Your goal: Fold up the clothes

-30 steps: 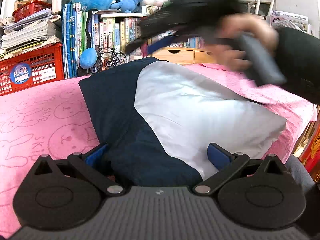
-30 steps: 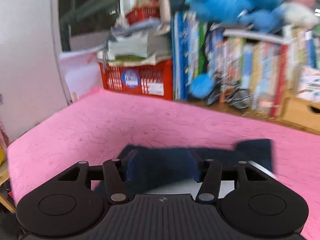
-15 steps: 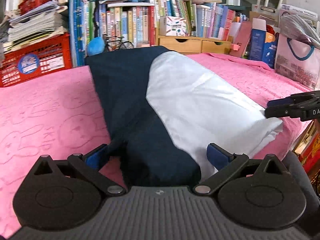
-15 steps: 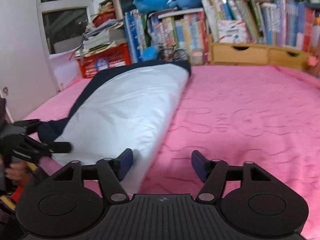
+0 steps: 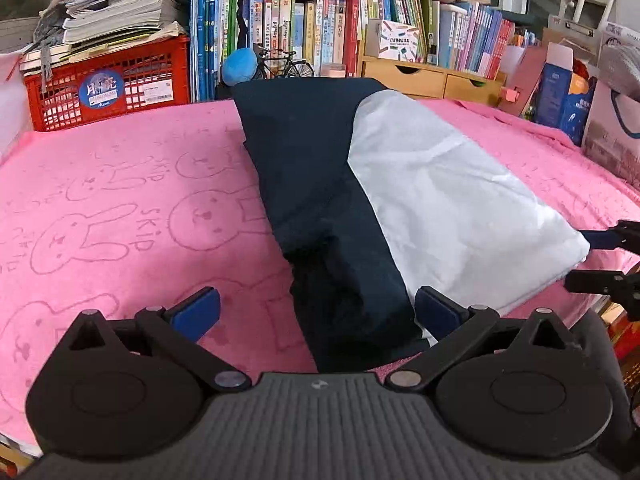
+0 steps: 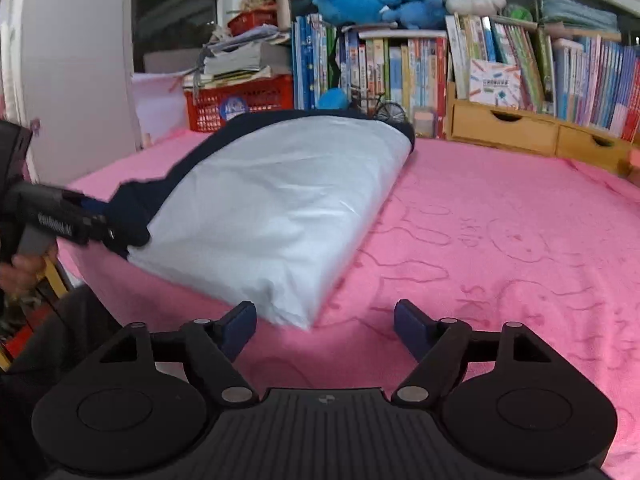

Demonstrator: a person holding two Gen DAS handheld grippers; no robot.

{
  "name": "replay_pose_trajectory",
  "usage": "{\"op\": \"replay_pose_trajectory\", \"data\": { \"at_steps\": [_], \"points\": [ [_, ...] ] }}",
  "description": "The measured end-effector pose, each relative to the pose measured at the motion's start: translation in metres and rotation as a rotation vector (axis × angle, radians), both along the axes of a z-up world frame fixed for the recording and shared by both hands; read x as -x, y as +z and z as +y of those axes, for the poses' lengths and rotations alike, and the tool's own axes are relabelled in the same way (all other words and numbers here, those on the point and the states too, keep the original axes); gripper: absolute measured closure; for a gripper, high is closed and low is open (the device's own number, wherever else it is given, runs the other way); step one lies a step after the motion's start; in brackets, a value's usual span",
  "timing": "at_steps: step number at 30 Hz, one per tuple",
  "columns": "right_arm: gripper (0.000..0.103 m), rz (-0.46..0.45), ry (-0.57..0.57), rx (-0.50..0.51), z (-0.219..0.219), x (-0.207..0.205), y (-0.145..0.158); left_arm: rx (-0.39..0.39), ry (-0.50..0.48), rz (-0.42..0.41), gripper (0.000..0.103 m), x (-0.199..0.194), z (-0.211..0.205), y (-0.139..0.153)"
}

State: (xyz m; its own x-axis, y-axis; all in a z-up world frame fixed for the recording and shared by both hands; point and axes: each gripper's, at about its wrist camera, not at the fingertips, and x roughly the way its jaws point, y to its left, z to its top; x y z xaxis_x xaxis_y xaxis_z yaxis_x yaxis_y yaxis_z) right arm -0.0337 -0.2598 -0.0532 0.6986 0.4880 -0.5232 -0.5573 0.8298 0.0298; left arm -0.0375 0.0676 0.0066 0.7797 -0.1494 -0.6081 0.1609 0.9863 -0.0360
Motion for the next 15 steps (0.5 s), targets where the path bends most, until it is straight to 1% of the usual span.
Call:
{"op": "replay_pose_trajectory", "data": {
  "at_steps": [3, 6, 7, 8, 9, 11, 12, 15],
  "points": [
    [0.025, -0.051, 0.058, 0.017, 0.012, 0.011, 0.002, -0.012, 0.000, -0.002, 0.000, 0.000, -0.002, 0.000],
    [0.023, -0.143, -0.034, 0.073, 0.025, 0.010, -0.002, -0.016, -0.005, -0.003, 0.000, 0.000, -0.001, 0.000],
    [0.022, -0.149, -0.068, 0.068, 0.024, 0.007, -0.003, -0.019, -0.008, -0.002, 0.000, 0.000, 0.000, 0.000],
    [0.019, -0.138, -0.101, 0.048, 0.018, 0.004, -0.004, -0.021, -0.010, -0.001, 0.000, 0.001, -0.001, 0.000],
    [0.014, -0.127, -0.133, 0.027, 0.012, 0.000, -0.004, -0.023, -0.012, 0.000, 0.000, 0.001, -0.001, 0.000],
    [0.013, -0.081, -0.170, -0.001, -0.003, -0.005, -0.007, -0.029, -0.020, -0.001, 0.000, 0.000, -0.001, 0.000],
    [0.012, -0.066, -0.179, -0.001, -0.008, -0.006, -0.010, -0.031, -0.024, -0.003, 0.000, 0.000, -0.002, 0.000],
    [0.007, -0.070, -0.206, 0.017, -0.013, -0.002, -0.015, -0.033, -0.027, -0.006, 0.000, 0.001, -0.001, -0.001]
  ]
}}
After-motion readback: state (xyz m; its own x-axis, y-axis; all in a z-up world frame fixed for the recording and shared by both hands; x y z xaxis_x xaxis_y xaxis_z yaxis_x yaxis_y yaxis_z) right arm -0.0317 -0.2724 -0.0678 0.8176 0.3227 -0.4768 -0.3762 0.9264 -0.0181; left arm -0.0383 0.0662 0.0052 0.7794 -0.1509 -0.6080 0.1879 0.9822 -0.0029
